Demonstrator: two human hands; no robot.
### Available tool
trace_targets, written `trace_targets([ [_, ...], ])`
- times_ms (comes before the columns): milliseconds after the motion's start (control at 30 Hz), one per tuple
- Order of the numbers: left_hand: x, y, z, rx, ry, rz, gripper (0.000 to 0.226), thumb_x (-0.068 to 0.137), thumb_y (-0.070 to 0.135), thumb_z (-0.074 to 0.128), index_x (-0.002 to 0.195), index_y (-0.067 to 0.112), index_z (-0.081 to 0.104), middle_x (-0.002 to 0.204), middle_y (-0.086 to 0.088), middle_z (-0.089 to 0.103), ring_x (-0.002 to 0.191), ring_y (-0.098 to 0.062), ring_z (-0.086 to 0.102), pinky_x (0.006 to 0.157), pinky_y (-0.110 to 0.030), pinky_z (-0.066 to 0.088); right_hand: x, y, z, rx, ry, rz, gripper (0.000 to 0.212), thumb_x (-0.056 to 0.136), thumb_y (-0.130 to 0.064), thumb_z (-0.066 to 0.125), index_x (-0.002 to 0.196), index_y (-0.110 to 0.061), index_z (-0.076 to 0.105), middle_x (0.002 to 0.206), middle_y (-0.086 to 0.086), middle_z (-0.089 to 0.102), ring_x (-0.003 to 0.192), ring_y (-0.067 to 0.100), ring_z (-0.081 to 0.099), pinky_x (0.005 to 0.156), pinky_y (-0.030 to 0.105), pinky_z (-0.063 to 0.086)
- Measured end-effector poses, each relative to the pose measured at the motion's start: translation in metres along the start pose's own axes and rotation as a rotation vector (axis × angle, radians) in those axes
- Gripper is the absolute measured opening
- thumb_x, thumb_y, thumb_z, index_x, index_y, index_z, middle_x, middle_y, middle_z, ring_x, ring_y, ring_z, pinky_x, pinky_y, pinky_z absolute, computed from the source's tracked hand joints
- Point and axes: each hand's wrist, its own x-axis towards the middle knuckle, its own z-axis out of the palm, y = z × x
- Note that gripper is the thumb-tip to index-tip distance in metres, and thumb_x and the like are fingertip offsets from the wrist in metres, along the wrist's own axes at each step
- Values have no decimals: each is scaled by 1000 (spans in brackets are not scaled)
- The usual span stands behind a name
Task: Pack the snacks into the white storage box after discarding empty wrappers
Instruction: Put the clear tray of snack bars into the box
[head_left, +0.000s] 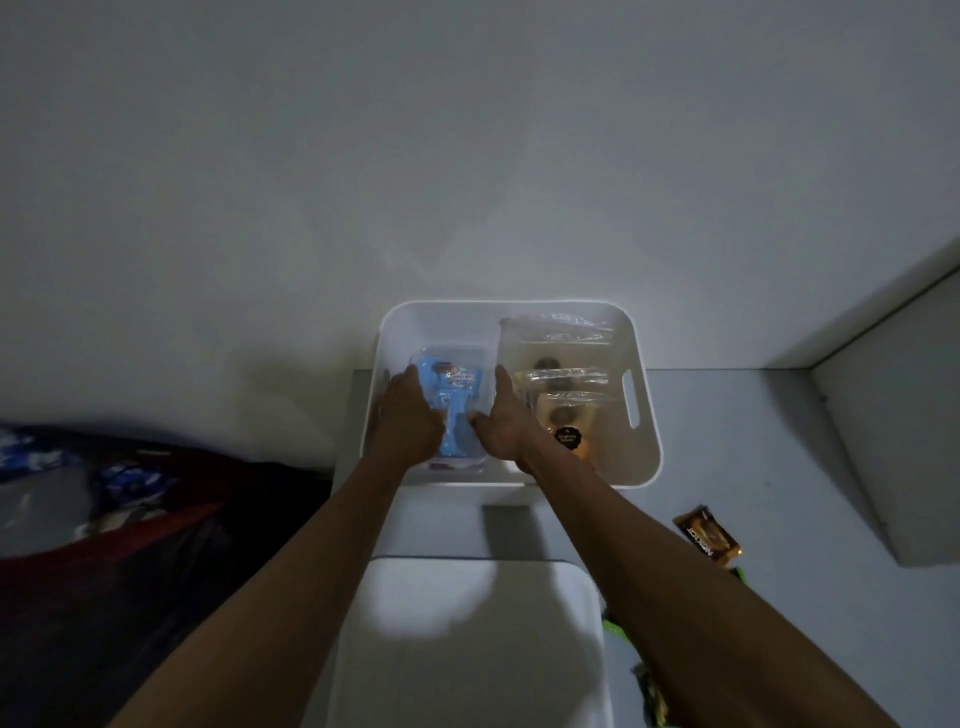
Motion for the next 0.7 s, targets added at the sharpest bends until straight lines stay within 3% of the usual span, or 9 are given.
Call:
trace_targets([
  [67, -15, 8, -11, -35, 25, 28, 50, 86, -2, 63, 134, -4, 49, 136, -22, 54, 127, -35, 49, 78, -6, 23, -13, -5, -3, -6, 24, -13, 72, 91, -16, 62, 150, -17, 19, 140, 11, 49, 124, 29, 52, 100, 40, 48],
  [133, -32, 15, -23, -55, 57, 58, 51, 90, 1, 63, 137, -5, 46, 140, -22, 52, 128, -34, 48, 87, -7, 25, -32, -13, -9, -2, 53, -26, 72, 93, -19, 60, 152, -19, 20, 148, 10, 45, 130, 31, 48, 107, 44, 43],
  [233, -59, 22, -38, -64, 98, 78, 57, 92, 18, 65, 142, 4, 43, 143, -15, 50, 130, -30, 48, 106, -27, 33, -69, -24, -20, 12, 132, -98, 64, 97, -20, 57, 152, -17, 24, 149, 8, 44, 132, 28, 47, 107, 38, 40],
  [400, -117, 25, -42, -182, 229, 208, 51, 88, 22, 69, 134, 9, 53, 134, -14, 59, 122, -29, 56, 105, -40, 43, -151, -15, -40, 83, 302, -195, 56, 94, -32, 61, 145, -27, 38, 134, 6, 58, 115, 21, 61, 100, 45, 50],
  [533, -179, 23, -11, -332, 232, 287, 47, 88, 28, 70, 131, 14, 56, 132, -8, 60, 120, -24, 57, 101, -44, 48, -226, 36, -71, 55, 436, -195, 51, 93, -37, 62, 140, -30, 45, 129, 4, 62, 108, 15, 63, 96, 39, 53],
  [600, -210, 19, 14, -368, 187, 291, 48, 88, 31, 69, 131, 16, 55, 131, -7, 59, 119, -21, 56, 99, -45, 49, -262, 72, -88, 69, 497, -149, 51, 94, -37, 61, 141, -28, 45, 131, 4, 60, 107, 13, 61, 87, 29, 55],
  [667, -239, 15, 41, -371, 151, 290, 50, 88, 31, 69, 133, 15, 54, 130, -7, 58, 119, -21, 55, 100, -45, 47, -291, 110, -101, 30, 567, -100, 52, 95, -39, 60, 143, -26, 44, 132, 4, 58, 107, 12, 60, 79, 17, 49],
  [700, -252, 14, 54, -370, 129, 290, 51, 89, 31, 69, 134, 15, 53, 131, -8, 57, 120, -22, 54, 102, -43, 46, -302, 130, -106, -7, 599, -78, 53, 95, -41, 60, 143, -25, 44, 134, 5, 58, 109, 13, 59, 81, 18, 46],
])
